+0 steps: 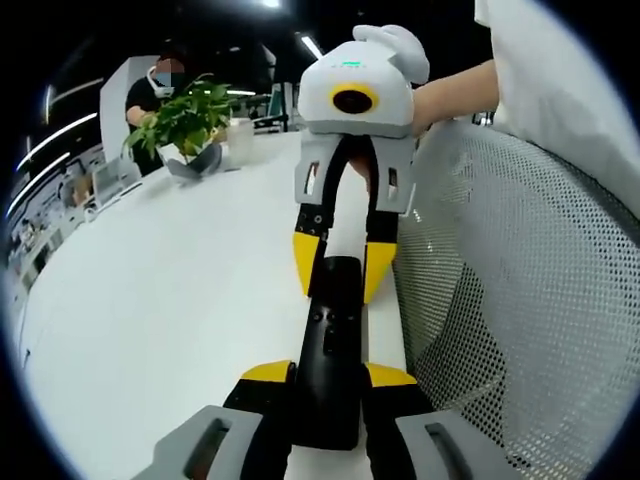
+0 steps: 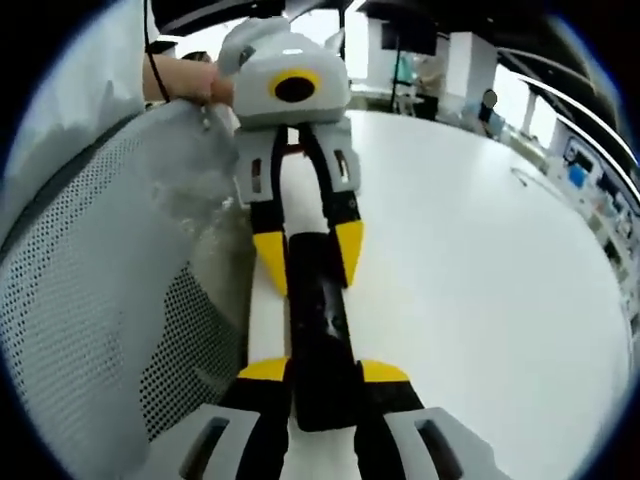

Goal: Press the specified remote control buttons in sequence, fully releasing each button before pressing the next.

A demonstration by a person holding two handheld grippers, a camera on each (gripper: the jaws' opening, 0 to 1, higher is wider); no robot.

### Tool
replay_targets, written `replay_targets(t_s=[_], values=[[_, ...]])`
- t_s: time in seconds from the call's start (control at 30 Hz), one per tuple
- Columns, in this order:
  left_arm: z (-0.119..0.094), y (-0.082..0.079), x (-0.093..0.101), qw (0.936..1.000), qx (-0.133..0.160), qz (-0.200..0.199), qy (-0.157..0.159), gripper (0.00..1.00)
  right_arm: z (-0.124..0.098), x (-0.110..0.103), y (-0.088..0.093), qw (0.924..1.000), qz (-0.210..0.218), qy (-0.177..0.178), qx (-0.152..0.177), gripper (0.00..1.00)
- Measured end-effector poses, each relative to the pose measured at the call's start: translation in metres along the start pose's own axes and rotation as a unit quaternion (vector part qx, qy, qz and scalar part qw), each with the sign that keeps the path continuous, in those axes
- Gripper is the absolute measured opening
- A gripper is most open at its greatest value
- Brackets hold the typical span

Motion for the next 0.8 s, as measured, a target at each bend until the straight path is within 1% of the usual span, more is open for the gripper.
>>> replay_targets(t_s=[0.07, 0.17, 0.2, 0.23, 0.27, 0.3, 0.37, 0.43, 0.47, 0.53, 0.6, 0.67, 0.7, 0.73, 0.8], values=[[-0.001, 0.000, -0.001, 1.0000, -0.006, -0.006, -0.001, 0.28, 0.000, 0.000, 0.001, 0.9999, 0.013, -0.001, 0.005, 0.21], [-0.006, 0.004, -0.004, 0.9992, -0.010, -0.038, 0.000, 0.30, 0.000, 0.001, 0.001, 0.9996, 0.026, 0.000, 0.007, 0.22], [-0.008, 0.005, -0.004, 0.9989, -0.008, -0.045, -0.002, 0.31, 0.003, 0.001, 0.001, 0.9995, 0.031, 0.001, 0.000, 0.22], [-0.011, 0.005, -0.005, 0.9984, -0.002, -0.056, -0.004, 0.32, 0.001, 0.000, 0.000, 0.9997, 0.025, 0.004, 0.005, 0.22], [-0.016, 0.004, -0.006, 0.9970, 0.012, -0.076, -0.008, 0.34, -0.001, -0.001, 0.001, 0.9996, 0.028, 0.005, 0.003, 0.22], [-0.020, 0.004, -0.007, 0.9959, 0.019, -0.088, -0.009, 0.38, -0.001, -0.001, 0.001, 0.9996, 0.028, 0.005, 0.003, 0.22], [-0.031, 0.002, -0.011, 0.9932, 0.041, -0.107, -0.022, 0.44, -0.002, -0.002, 0.002, 0.9995, 0.029, 0.006, 0.005, 0.22], [-0.043, 0.001, -0.014, 0.9888, 0.063, -0.131, -0.036, 0.48, -0.001, -0.001, 0.002, 0.9994, 0.032, 0.007, 0.007, 0.22], [-0.049, 0.000, -0.017, 0.9854, 0.079, -0.144, -0.047, 0.49, 0.000, -0.001, 0.002, 0.9995, 0.031, 0.007, 0.008, 0.22], [-0.059, -0.001, -0.020, 0.9795, 0.104, -0.159, -0.068, 0.55, 0.000, 0.000, 0.002, 0.9994, 0.033, 0.006, 0.009, 0.22], [-0.067, -0.001, -0.022, 0.9734, 0.123, -0.169, -0.094, 0.61, 0.000, 0.000, 0.002, 0.9993, 0.035, 0.003, 0.010, 0.22], [-0.070, 0.002, -0.021, 0.9708, 0.127, -0.174, -0.105, 0.62, 0.000, 0.001, 0.003, 0.9992, 0.039, 0.001, 0.013, 0.22], [-0.072, 0.003, -0.021, 0.9675, 0.131, -0.182, -0.117, 0.62, 0.000, 0.001, 0.003, 0.9991, 0.040, 0.000, 0.014, 0.22], [-0.073, 0.004, -0.021, 0.9660, 0.132, -0.185, -0.122, 0.63, 0.000, 0.001, 0.003, 0.9991, 0.041, 0.000, 0.015, 0.22], [-0.079, 0.006, -0.022, 0.9579, 0.146, -0.200, -0.146, 0.69, 0.001, 0.000, 0.003, 0.9990, 0.040, 0.001, 0.017, 0.22]])
Point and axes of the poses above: the point that each gripper's makers call its tool centre point, and the gripper's own axes: z roughly forward along the fingers, x roughly to its right, y roughly out of its underside, the point moved 8 cm from there along -z, roughly backward along the fingers, and after that the axes turned 15 degrees about -x, right-handed, at the moved point
